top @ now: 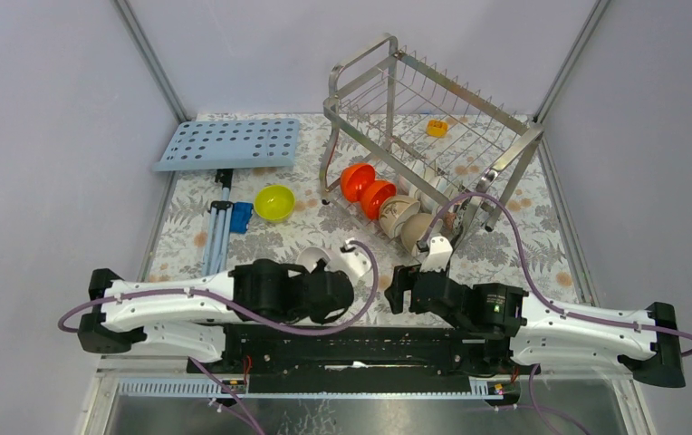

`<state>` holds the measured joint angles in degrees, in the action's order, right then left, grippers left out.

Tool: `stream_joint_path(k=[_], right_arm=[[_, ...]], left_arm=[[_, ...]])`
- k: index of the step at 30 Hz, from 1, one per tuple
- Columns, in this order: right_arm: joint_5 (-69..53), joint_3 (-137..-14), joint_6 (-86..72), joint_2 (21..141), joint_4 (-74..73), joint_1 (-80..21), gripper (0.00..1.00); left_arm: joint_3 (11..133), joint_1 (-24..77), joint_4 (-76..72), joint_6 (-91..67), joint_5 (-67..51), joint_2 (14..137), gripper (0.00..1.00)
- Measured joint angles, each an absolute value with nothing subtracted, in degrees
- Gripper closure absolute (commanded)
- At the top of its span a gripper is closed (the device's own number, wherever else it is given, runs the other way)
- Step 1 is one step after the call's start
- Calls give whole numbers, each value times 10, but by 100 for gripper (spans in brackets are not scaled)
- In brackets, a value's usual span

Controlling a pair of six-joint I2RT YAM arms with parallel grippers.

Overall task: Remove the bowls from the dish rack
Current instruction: Place the bowl at the center of the board.

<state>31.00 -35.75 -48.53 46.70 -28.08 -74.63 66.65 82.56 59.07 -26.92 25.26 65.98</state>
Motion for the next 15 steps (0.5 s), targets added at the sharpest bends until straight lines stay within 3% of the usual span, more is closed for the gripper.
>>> stream_joint_path(k=[15], right_arm=[[319, -375, -509, 478, -309, -746, 12]], left_arm=[[565, 993, 502, -114, 250, 639, 100]])
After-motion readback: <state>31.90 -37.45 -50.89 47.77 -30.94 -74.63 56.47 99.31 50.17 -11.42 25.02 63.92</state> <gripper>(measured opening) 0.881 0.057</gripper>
